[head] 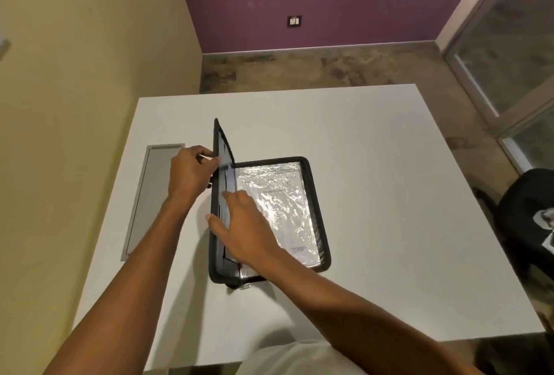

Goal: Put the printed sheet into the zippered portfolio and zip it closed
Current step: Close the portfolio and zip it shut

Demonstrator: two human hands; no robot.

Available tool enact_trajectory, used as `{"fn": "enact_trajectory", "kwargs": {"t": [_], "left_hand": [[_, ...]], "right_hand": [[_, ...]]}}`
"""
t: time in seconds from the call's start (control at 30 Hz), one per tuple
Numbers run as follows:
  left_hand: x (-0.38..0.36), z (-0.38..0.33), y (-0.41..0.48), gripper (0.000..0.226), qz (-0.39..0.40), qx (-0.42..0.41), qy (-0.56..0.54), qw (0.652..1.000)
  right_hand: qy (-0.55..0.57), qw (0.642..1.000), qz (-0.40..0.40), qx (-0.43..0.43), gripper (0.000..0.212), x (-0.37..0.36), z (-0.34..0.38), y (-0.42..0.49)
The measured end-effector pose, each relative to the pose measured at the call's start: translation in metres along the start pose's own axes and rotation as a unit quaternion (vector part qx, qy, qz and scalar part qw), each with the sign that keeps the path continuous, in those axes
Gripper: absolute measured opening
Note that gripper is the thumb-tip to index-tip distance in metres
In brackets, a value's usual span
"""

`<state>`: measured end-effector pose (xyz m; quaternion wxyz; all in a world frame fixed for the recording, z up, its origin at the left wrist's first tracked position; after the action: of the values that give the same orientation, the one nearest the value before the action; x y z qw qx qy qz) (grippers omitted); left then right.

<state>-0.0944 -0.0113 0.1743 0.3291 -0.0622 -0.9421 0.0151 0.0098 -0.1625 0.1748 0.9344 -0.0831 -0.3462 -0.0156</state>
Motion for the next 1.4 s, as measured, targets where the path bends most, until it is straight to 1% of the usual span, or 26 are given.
{"fn": "enact_trajectory", "kwargs": {"t": [0.1,0.17,0.23,0.27,0.37,0.43,0.5,0.6,0.63,0.7,0.77,0.83,0.93,1.07,1.13,1.23,1.3,1.4], "left_hand": [[-0.020,-0.016,-0.012,0.021,0.011,-0.009,-0.033,0.999],[-0.034,-0.018,-0.020,0.021,0.017,-0.016,-0.072,0.997],[-0.051,-0.013,-0.030,0.021,0.055,-0.020,-0.108,0.992],[-0.061,-0.008,-0.036,0.023,0.079,-0.028,-0.105,0.991],[-0.095,0.017,-0.055,0.036,0.148,-0.039,-0.059,0.987],[-0.118,0.032,-0.069,0.047,0.190,-0.025,-0.021,0.981],[-0.141,0.045,-0.080,0.059,0.228,-0.024,0.006,0.973],[-0.174,0.059,-0.086,0.073,0.252,-0.025,0.042,0.966],[-0.183,0.063,-0.087,0.076,0.254,-0.021,0.061,0.965],[-0.201,0.067,-0.086,0.080,0.256,-0.014,0.104,0.961],[-0.216,0.067,-0.086,0.083,0.260,-0.013,0.157,0.953],[-0.230,0.065,-0.088,0.085,0.268,-0.004,0.202,0.942],[-0.248,0.064,-0.091,0.087,0.264,0.012,0.260,0.929],[-0.265,0.063,-0.095,0.084,0.252,0.025,0.309,0.916],[-0.271,0.064,-0.096,0.086,0.249,0.034,0.316,0.915],[-0.275,0.064,-0.096,0.089,0.248,0.038,0.322,0.913],[-0.276,0.066,-0.097,0.087,0.246,0.034,0.319,0.915],[-0.268,0.072,-0.102,0.076,0.232,0.013,0.292,0.928]], "right_hand": [[0.000,1.000,-0.008,-0.029,0.045,0.004,0.004,0.003],[0.009,0.998,-0.034,-0.055,0.047,0.009,-0.007,0.005],[0.020,0.995,-0.053,-0.082,0.051,0.017,-0.022,0.003],[0.018,0.994,-0.060,-0.092,0.052,0.022,-0.031,0.001],[0.015,0.989,-0.072,-0.127,0.043,0.039,-0.068,-0.006],[0.045,0.981,-0.096,-0.164,0.029,0.047,-0.098,-0.009],[0.075,0.969,-0.123,-0.202,0.025,0.052,-0.128,-0.012],[0.069,0.958,-0.129,-0.246,0.028,0.056,-0.166,-0.014],[0.058,0.955,-0.123,-0.263,0.032,0.055,-0.178,-0.015],[0.033,0.953,-0.092,-0.288,0.047,0.054,-0.198,-0.014],[0.033,0.949,-0.061,-0.308,0.054,0.054,-0.214,-0.012],[0.034,0.949,-0.033,-0.313,0.056,0.051,-0.229,-0.011],[0.051,0.950,-0.021,-0.308,0.050,0.044,-0.249,-0.012],[-0.029,0.952,0.031,-0.304,0.057,0.029,-0.266,-0.012],[-0.068,0.953,0.051,-0.291,0.055,0.021,-0.272,-0.013],[-0.129,0.954,0.056,-0.264,0.053,0.015,-0.274,-0.015],[-0.172,0.952,0.063,-0.247,0.061,0.013,-0.275,-0.017],[-0.191,0.950,0.079,-0.233,0.071,0.010,-0.276,-0.021]]}}
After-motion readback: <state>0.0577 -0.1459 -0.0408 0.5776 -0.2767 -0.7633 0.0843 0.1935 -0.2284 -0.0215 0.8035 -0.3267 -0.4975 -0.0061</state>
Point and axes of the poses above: each hand's wrist, its own y-axis towards the middle knuckle, its own x-axis out of the back of the hand, z = x × y, the point moved 4 cm from there along y, towards the middle knuckle, and after that the axes turned 3 degrees about -x, right-handed, at the moved point
